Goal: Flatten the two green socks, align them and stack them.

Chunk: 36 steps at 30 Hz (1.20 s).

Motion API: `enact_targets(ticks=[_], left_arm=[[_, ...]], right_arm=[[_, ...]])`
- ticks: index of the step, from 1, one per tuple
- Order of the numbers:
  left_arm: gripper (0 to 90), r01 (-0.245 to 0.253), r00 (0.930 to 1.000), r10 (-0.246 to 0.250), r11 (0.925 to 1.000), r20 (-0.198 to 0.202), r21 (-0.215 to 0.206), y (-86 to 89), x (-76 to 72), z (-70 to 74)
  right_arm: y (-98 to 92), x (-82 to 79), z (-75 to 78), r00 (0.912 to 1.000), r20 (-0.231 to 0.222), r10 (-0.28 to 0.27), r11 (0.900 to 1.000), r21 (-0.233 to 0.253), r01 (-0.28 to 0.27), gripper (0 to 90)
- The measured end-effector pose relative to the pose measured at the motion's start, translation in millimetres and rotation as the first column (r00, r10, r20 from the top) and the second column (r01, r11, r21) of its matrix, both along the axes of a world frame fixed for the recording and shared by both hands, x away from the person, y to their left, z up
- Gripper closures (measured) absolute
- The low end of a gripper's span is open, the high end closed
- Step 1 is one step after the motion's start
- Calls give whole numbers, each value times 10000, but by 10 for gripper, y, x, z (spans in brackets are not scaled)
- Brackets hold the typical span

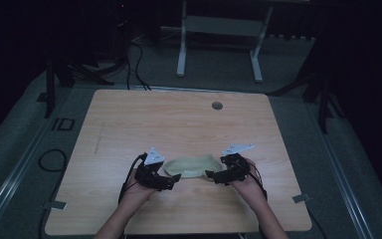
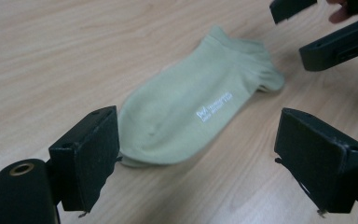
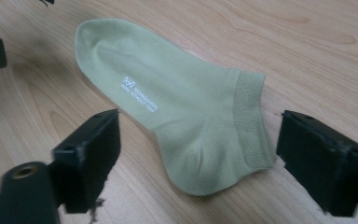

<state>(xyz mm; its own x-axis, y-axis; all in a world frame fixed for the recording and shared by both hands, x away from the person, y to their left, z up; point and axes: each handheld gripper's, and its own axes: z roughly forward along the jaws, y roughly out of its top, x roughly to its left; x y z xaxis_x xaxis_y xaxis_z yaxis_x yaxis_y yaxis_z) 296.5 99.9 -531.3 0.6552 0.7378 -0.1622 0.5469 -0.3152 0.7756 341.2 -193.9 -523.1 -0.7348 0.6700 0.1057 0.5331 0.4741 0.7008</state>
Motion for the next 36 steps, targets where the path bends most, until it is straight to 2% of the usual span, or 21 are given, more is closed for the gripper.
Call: enact_targets(ticks=[2, 4, 9, 10, 14, 17, 19, 25, 29, 32, 36], left_arm=[[137, 15, 10000, -15, 10000, -18, -25, 17, -16, -33], [137, -9, 10000, 9, 10000, -26, 16, 41, -36, -71], [81, -199, 9998, 197, 9994, 99, 275, 98, -96, -149], [67, -263, 9995, 254, 9978, 166, 611, 112, -131, -179], [33, -384, 9993, 381, 9979, 61, 524, 146, -166, -204], [33, -563, 9984, 559, 9973, 87, 469, 200, -193, -232], [33, -546, 9985, 544, 9982, 88, 262, 249, -210, -249], [33, -738, 9973, 734, 9961, 84, 492, 387, -268, -288], [32, -825, 9965, 822, 9965, 182, 153, 519, -338, -296], [31, -1081, 9938, 1083, 9941, 242, -97, 635, -384, -295], [32, -1392, 9890, 1403, 9899, 463, -261, 773, -437, -292]], right_arm=[[-6, -22, -12, 9991, 421, -101, 9999, 89, 97, 126], [-14, -31, -31, 9971, 740, -173, 9998, -85, 180, 128], [-69, -51, -70, 9955, 916, -240, 9996, -122, 252, 129], [-81, -59, -75, 9952, 955, -222, 9996, -125, 235, 129], [-145, -84, -93, 9916, 1287, -143, 9999, 2, 144, 135], [-186, -91, -107, 9917, 1264, -232, 9997, -55, 241, 135], [-222, -101, -117, 9911, 1282, -343, 9994, -16, 348, 136], [-319, -137, -154, 9908, 1293, -392, 9992, -57, 403, 137], [-419, -162, -170, 9897, 1327, -539, 9985, -19, 546, 136], [-519, -193, -199, 9879, 1373, -725, 9974, 110, 717, 136], [-683, -249, -276, 9879, 1222, -951, 9954, 33, 954, 137]])
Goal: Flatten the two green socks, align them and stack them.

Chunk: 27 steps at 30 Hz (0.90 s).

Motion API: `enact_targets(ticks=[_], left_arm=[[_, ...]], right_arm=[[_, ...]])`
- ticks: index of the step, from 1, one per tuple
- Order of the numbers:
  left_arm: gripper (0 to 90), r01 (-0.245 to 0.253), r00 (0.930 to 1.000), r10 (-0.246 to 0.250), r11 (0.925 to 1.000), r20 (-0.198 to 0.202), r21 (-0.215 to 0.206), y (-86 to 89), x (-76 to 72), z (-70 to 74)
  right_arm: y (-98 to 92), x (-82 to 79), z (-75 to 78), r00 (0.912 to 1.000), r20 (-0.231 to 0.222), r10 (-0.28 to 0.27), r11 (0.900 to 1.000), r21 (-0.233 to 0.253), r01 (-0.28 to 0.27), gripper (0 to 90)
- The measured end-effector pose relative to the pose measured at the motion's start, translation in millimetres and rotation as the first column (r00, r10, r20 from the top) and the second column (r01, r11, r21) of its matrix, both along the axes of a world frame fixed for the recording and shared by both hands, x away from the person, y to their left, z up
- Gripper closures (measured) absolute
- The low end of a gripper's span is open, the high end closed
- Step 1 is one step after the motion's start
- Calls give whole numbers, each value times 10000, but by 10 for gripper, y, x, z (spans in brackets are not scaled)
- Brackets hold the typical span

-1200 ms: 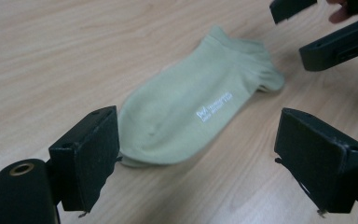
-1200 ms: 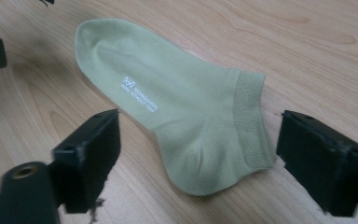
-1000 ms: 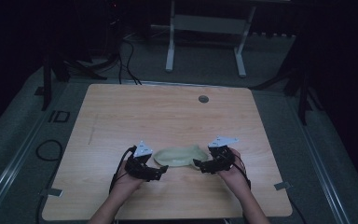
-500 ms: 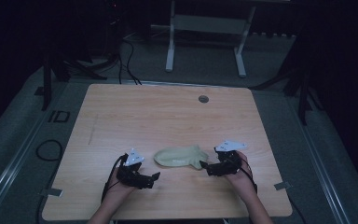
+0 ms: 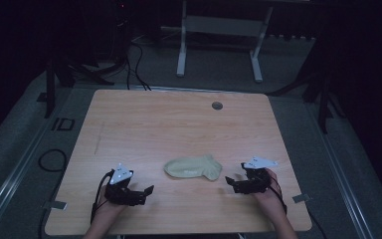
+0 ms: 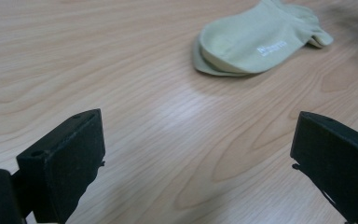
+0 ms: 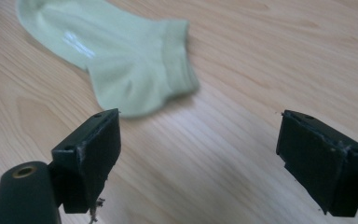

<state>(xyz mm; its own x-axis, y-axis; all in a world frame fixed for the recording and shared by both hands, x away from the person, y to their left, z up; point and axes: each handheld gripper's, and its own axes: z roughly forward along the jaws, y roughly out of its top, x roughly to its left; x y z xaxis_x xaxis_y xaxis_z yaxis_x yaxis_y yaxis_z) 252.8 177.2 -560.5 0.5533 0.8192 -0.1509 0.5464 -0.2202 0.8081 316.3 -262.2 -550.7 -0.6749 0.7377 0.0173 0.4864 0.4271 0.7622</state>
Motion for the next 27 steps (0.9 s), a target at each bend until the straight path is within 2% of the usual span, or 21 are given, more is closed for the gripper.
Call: enact_targets(ticks=[4, 8, 12, 16, 21, 22, 24, 27], left_arm=[[31, -221, 9997, 220, 9997, -102, -97, 117, -44, -25], [32, -514, 9987, 513, 9986, 71, 114, 213, -103, -68], [28, -787, 9969, 787, 9969, 17, -9, 309, -157, -86], [28, -1040, 9945, 1039, 9946, 125, 56, 407, -215, -83], [28, -1184, 9930, 1183, 9929, -59, -116, 574, -279, -71], [28, -1317, 9912, 1319, 9908, 69, -305, 616, -297, -65], [28, -1526, 9882, 1530, 9862, 17, -645, 701, -319, -54], [28, -1764, 9842, 1768, 9827, 17, -565, 783, -344, -49]], right_arm=[[-91, -35, -16, 9999, -8, -121, 9999, 47, 121, 137], [-186, -95, -13, 9999, 93, -88, 9999, -107, 89, 135], [-318, -152, 16, 9995, 201, -239, 9997, -105, 241, 134], [-397, -186, 25, 9990, 264, -357, 9993, -99, 360, 134], [-511, -252, 17, 9977, 151, -655, 9977, -186, 658, 120], [-532, -267, 11, 9974, 127, -706, 9973, -170, 708, 118], [-575, -297, -1, 9965, 172, -816, 9964, -210, 819, 118], [-675, -355, -20, 9919, 325, -1228, 9924, -27, 1230, 118]])
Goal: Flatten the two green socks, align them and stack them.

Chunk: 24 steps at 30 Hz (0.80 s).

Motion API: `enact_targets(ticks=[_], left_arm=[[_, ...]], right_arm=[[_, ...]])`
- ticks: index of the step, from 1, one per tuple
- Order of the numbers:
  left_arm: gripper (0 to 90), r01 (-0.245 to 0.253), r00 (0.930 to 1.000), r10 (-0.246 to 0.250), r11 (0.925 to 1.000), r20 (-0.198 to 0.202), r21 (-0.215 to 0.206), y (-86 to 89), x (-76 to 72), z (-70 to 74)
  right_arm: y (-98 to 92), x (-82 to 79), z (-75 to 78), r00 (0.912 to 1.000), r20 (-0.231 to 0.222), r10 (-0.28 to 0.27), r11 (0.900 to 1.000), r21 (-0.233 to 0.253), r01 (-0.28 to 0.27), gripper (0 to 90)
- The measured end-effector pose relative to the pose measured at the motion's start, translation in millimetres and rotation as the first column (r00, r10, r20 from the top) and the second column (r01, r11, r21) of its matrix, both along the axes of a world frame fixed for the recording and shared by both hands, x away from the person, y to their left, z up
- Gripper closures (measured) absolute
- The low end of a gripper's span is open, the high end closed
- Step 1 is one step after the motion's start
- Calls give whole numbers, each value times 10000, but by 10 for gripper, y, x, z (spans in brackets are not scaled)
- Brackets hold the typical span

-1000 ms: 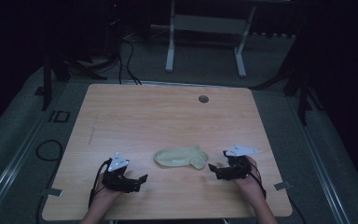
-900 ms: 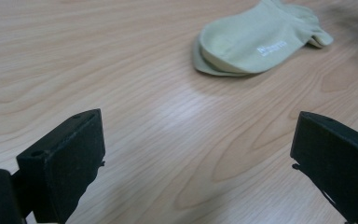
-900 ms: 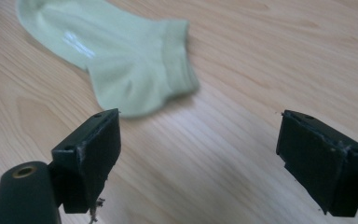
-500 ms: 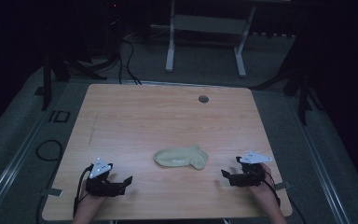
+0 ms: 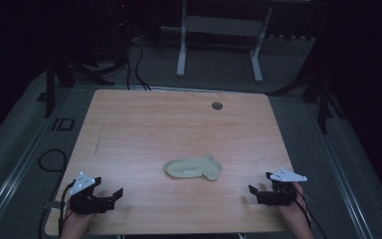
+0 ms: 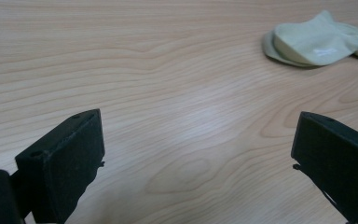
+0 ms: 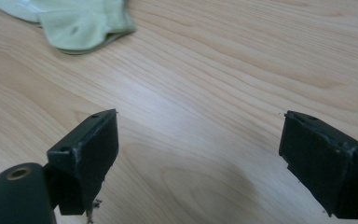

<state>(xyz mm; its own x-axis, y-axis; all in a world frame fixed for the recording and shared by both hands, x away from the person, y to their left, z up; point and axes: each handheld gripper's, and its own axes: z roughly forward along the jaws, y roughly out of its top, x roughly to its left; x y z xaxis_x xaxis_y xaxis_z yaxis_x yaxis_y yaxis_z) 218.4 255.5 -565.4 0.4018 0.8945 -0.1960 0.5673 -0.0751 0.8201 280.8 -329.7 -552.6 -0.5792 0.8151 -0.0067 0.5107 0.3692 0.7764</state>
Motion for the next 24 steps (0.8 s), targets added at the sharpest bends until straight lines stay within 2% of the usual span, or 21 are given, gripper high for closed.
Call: enact_targets(ticks=[3, 4, 5, 6, 7, 8, 9, 10, 11, 14, 16, 17, 20, 21, 22, 23, 24], left_arm=[[28, -266, 9996, 266, 9996, 22, 35, 51, -27, -1], [28, -334, 9994, 334, 9994, 66, 63, 66, -39, -2], [28, -404, 9992, 403, 9991, 64, 120, 80, -47, -4], [28, -461, 9989, 460, 9988, 51, 157, 94, -56, -5], [28, -508, 9987, 506, 9986, 87, 175, 109, -68, -8], [28, -497, 9988, 496, 9986, 40, 186, 125, -77, -8], [28, -528, 9986, 528, 9984, 23, 199, 141, -89, -7], [28, -652, 9979, 652, 9976, 42, 240, 157, -103, -7], [28, -718, 9974, 717, 9972, 73, 194, 177, -115, -8], [28, -988, 9951, 987, 9950, 95, 175, 229, -152, -9], [28, -1173, 9931, 1172, 9931, 84, 97, 261, -177, -14], [28, -1202, 9927, 1200, 9927, 108, 97, 279, -190, -16], [28, -1296, 9914, 1295, 9916, 177, 19, 325, -223, -10], [28, -1339, 9908, 1339, 9910, 186, 13, 336, -232, -8], [28, -1394, 9900, 1393, 9902, 228, 8, 349, -240, -8], [28, -1485, 9887, 1483, 9889, 241, 55, 362, -250, -5], [28, -1600, 9867, 1598, 9871, 297, 38, 373, -261, -3]], right_arm=[[-56, -31, -7, 9997, 81, -244, 9996, 161, 242, 119], [-118, -65, -9, 9986, 177, -505, 9981, 350, 498, 119], [-118, -65, -9, 9986, 177, -505, 9981, 350, 498, 119], [-149, -83, -8, 9975, 240, -661, 9972, 375, 652, 119], [-193, -129, 10, 9932, 418, -1082, 9939, 280, 1071, 119], [-193, -129, 10, 9932, 418, -1082, 9939, 280, 1071, 119], [-238, -176, 32, 9873, 522, -1498, 9879, 475, 1473, 119], [-238, -176, 32, 9873, 522, -1498, 9879, 475, 1473, 119], [-264, -200, 35, 9833, 589, -1722, 9838, 601, 1687, 119], [-377, -260, 2, 9678, 504, -2465, 9669, 805, 2420, 119], [-434, -271, -14, 9623, 378, -2692, 9599, 917, 2649, 119], [-434, -271, -14, 9623, 378, -2692, 9599, 917, 2649, 119], [-494, -283, -23, 9536, 405, -2983, 9507, 1019, 2930, 119], [-528, -283, -32, 9470, 480, -3176, 9445, 1049, 3114, 119], [-528, -283, -32, 9470, 480, -3176, 9445, 1049, 3114, 119], [-560, -283, -38, 9414, 464, -3341, 9376, 1187, 3269, 119], [-560, -283, -38, 9414, 464, -3341, 9376, 1187, 3269, 119]])
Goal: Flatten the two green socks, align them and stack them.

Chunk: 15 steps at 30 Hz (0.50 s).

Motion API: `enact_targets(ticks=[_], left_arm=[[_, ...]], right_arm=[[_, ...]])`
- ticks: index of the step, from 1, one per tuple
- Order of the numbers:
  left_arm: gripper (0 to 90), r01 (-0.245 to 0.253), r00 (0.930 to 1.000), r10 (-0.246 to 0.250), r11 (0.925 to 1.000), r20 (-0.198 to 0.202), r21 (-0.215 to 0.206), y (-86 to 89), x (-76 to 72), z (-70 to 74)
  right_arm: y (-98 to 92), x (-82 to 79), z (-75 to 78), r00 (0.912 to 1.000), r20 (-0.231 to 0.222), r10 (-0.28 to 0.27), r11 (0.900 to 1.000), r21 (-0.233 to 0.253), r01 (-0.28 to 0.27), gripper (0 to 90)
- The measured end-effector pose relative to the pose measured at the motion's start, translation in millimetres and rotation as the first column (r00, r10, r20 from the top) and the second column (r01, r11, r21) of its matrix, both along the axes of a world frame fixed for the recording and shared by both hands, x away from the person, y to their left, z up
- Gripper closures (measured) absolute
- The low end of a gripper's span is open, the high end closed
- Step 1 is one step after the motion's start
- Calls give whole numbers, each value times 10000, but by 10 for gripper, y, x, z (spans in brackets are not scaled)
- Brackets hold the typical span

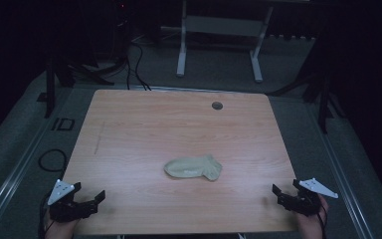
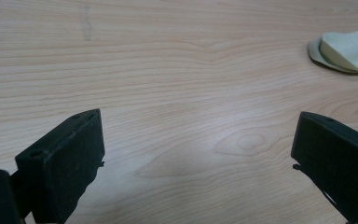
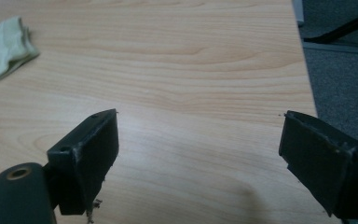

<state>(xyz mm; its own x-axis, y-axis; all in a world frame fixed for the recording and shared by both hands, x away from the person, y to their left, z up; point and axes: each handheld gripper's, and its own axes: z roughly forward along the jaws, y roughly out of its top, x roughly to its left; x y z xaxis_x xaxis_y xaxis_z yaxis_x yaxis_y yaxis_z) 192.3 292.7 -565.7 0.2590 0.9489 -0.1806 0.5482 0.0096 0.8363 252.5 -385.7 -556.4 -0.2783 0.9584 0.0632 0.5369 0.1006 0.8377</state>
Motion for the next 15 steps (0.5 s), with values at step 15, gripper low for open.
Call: enact_targets(ticks=[15], left_arm=[[29, -1910, 9809, 1905, 9815, 385, 106, 112, -85, 5]], right_arm=[[-51, 95, -24, 9957, 384, -843, 9959, -309, 855, 119]])
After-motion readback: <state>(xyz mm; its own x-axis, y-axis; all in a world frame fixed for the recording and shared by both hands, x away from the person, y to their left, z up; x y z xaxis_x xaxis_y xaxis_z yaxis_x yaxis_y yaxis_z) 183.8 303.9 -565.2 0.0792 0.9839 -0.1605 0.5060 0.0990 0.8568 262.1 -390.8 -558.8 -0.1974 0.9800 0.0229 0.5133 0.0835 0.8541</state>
